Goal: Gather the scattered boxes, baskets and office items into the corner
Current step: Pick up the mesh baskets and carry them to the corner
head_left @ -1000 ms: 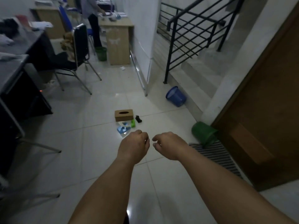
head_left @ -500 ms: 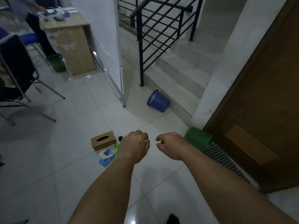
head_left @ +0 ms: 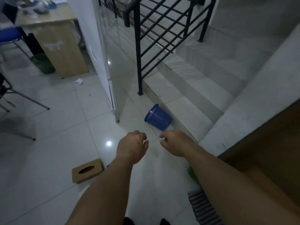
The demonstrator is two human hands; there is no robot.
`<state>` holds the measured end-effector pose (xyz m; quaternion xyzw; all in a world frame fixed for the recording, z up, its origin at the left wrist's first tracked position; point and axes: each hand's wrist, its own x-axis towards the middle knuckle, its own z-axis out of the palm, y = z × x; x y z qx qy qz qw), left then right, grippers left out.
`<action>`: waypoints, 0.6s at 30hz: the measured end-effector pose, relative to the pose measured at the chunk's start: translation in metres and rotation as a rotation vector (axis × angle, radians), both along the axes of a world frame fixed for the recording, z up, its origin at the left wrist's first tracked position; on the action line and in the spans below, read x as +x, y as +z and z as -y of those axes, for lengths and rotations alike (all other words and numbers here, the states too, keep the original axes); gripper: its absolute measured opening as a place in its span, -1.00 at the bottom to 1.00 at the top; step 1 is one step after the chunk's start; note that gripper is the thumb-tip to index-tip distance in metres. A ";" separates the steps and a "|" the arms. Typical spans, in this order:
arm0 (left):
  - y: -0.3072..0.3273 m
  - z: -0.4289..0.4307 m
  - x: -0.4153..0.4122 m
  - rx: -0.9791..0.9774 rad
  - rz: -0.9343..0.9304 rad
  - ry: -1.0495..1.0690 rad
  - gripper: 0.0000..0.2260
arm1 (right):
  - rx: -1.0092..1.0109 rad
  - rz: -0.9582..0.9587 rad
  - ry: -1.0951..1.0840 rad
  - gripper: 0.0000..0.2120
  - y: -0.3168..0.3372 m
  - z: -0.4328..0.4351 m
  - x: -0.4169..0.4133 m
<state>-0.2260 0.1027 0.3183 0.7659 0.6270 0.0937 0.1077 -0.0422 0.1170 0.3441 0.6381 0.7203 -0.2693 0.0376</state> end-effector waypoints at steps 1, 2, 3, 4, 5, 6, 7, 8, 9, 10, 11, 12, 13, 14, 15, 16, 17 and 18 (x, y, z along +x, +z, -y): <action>-0.003 -0.026 0.001 -0.004 -0.006 0.007 -0.73 | -0.011 -0.005 0.002 -0.62 -0.002 -0.025 0.001; -0.008 -0.053 0.000 -0.004 -0.007 0.018 -0.73 | -0.018 -0.008 0.006 -0.62 -0.004 -0.051 0.001; -0.012 -0.075 0.000 -0.009 -0.002 0.028 -0.73 | -0.023 -0.007 0.011 -0.62 -0.006 -0.072 0.001; -0.017 -0.101 -0.002 -0.017 0.004 0.028 -0.73 | -0.027 -0.009 0.012 -0.63 -0.011 -0.098 0.000; -0.022 -0.127 -0.003 -0.031 0.007 0.022 -0.73 | -0.036 -0.010 0.000 -0.64 -0.017 -0.123 -0.001; -0.028 -0.154 -0.005 -0.043 0.006 0.006 -0.73 | -0.038 -0.014 -0.021 -0.65 -0.023 -0.149 -0.002; -0.032 -0.180 -0.007 -0.052 0.007 -0.006 -0.74 | -0.046 -0.009 -0.043 -0.67 -0.029 -0.174 -0.004; -0.036 -0.200 -0.010 -0.063 0.011 -0.010 -0.74 | -0.053 -0.003 -0.054 -0.68 -0.033 -0.193 -0.005; -0.041 -0.227 -0.012 -0.079 0.008 -0.018 -0.74 | -0.065 0.010 -0.065 -0.68 -0.038 -0.217 -0.007; -0.047 -0.251 -0.014 -0.103 -0.003 -0.031 -0.74 | -0.072 0.029 -0.068 -0.68 -0.043 -0.237 -0.008; -0.053 -0.276 -0.014 -0.133 -0.014 -0.045 -0.73 | -0.083 0.045 -0.078 -0.68 -0.049 -0.256 -0.007; -0.060 -0.299 -0.013 -0.157 -0.010 -0.043 -0.73 | -0.087 0.043 -0.093 -0.68 -0.055 -0.274 -0.005; -0.063 -0.317 -0.012 -0.172 0.004 -0.036 -0.74 | -0.098 0.021 -0.125 -0.69 -0.060 -0.288 -0.004; -0.069 -0.339 -0.008 -0.187 0.022 -0.038 -0.74 | -0.120 -0.006 -0.167 -0.71 -0.066 -0.304 -0.001; -0.074 -0.358 -0.002 -0.204 0.037 -0.041 -0.75 | -0.139 -0.014 -0.201 -0.73 -0.073 -0.321 0.003; -0.080 -0.378 0.004 -0.220 0.047 -0.045 -0.76 | -0.147 -0.018 -0.208 -0.73 -0.083 -0.341 0.007; -0.088 -0.400 0.011 -0.242 0.052 -0.046 -0.77 | -0.160 -0.011 -0.209 -0.72 -0.094 -0.362 0.011; -0.096 -0.418 0.016 -0.263 0.064 -0.042 -0.77 | -0.167 -0.003 -0.206 -0.70 -0.104 -0.381 0.015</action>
